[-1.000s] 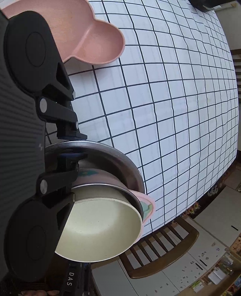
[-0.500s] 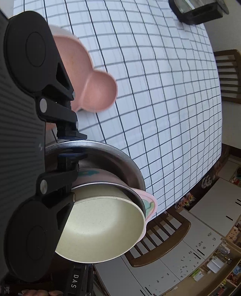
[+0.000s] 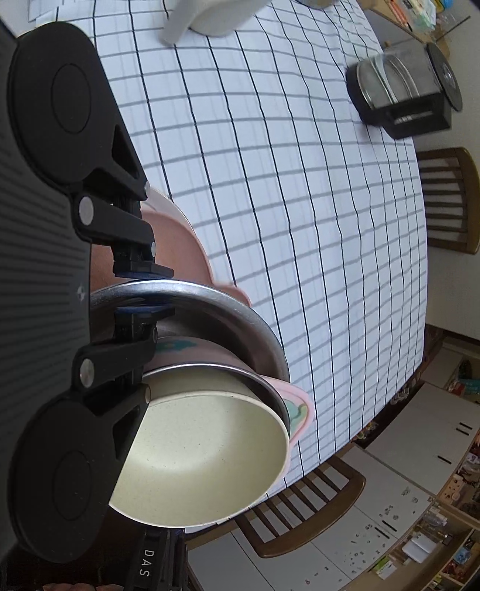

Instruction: Organize plates and bowls

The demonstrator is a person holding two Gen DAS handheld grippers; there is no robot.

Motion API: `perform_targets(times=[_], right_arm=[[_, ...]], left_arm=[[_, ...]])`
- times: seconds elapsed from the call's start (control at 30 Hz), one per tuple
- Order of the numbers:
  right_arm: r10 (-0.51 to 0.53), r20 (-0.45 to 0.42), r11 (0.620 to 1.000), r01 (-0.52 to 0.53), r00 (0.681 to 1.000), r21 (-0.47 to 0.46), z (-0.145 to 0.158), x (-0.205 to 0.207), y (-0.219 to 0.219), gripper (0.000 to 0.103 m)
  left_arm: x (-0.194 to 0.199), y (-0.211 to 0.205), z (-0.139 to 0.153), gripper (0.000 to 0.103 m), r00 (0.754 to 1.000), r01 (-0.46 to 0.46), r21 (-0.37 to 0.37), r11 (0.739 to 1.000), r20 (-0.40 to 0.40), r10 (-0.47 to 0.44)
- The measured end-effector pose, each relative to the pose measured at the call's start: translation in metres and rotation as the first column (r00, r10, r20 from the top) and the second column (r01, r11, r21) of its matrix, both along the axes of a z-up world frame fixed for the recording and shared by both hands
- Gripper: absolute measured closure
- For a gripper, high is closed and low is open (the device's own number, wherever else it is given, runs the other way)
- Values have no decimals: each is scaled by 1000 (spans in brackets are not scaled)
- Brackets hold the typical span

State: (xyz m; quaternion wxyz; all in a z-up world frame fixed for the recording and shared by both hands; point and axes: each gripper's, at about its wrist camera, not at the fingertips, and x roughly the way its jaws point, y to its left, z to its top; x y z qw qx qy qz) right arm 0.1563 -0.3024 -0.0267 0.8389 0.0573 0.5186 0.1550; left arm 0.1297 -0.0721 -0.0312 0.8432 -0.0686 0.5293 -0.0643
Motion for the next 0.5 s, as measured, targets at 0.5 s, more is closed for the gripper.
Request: perform_targets(times=[0.5], right_arm=[[2,-60,1000,-2,998,-7,-42,-25,53,91]], left_arm=[[-16,35,-31,91,999,22,49,999,-43,-20]])
